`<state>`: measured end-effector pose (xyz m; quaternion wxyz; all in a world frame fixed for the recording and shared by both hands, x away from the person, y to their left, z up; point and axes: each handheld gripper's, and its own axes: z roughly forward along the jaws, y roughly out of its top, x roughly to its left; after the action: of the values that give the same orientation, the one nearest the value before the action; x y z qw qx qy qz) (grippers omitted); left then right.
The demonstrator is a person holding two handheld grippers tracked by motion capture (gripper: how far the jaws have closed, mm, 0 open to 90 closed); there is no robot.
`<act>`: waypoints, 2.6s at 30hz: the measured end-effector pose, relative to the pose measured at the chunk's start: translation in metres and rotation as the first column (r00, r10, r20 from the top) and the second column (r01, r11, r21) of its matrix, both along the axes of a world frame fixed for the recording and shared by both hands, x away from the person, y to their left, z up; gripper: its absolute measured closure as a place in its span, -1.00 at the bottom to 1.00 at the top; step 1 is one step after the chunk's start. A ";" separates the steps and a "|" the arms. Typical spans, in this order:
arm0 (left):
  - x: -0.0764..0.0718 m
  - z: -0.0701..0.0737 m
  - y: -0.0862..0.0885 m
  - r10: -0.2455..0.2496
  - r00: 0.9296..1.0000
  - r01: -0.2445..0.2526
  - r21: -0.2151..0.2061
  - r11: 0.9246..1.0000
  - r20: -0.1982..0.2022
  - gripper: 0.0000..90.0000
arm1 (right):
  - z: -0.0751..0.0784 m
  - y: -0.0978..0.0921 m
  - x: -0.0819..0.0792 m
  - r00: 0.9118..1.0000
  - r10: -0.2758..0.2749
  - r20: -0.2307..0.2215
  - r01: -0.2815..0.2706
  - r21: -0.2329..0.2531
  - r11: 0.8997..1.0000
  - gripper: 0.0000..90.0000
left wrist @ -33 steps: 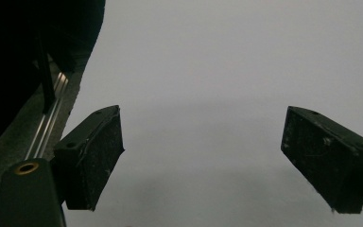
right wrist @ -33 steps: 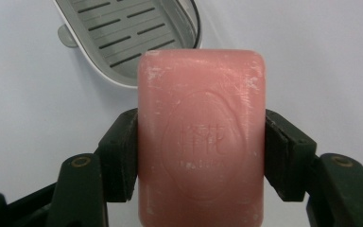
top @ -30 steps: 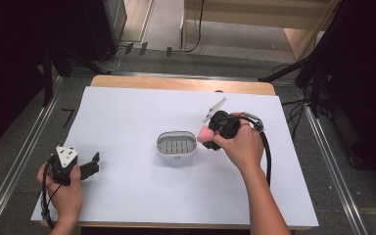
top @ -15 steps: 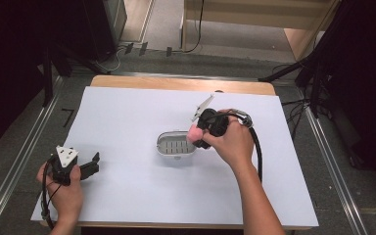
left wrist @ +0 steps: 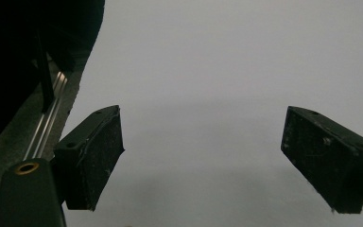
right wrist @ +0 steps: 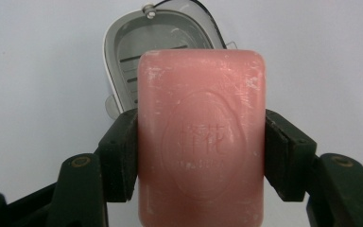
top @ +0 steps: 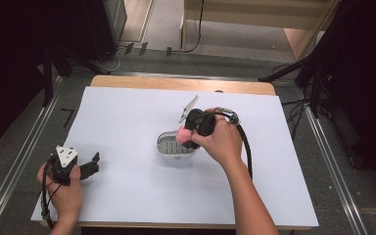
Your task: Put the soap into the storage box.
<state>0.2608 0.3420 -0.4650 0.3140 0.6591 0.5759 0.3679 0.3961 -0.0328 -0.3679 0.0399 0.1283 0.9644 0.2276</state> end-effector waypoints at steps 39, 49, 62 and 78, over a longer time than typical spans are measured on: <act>0.000 0.000 0.001 0.001 1.000 -0.001 -0.008 1.000 -0.004 -0.68 | -0.018 0.035 0.008 0.986 0.169 0.005 -0.168 -0.057 0.984 -0.13; 0.000 0.000 0.001 0.002 1.000 -0.002 -0.008 1.000 -0.004 -0.68 | -0.022 0.038 0.008 0.980 0.200 0.000 -0.200 -0.070 0.977 -0.14; 0.001 0.000 0.001 0.001 1.000 -0.001 -0.012 1.000 -0.005 -0.68 | -0.015 0.012 0.004 0.996 0.088 -0.005 -0.087 0.068 0.994 -0.45; 0.001 0.000 0.001 0.000 1.000 0.000 -0.008 1.000 -0.006 -0.68 | -0.024 -0.056 -0.004 0.994 -0.105 -0.010 0.105 0.193 0.975 -0.84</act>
<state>0.2613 0.3427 -0.4650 0.3151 0.6589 0.5783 0.3635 0.3920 -0.0888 -0.3917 0.0391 0.1826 0.9296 0.3178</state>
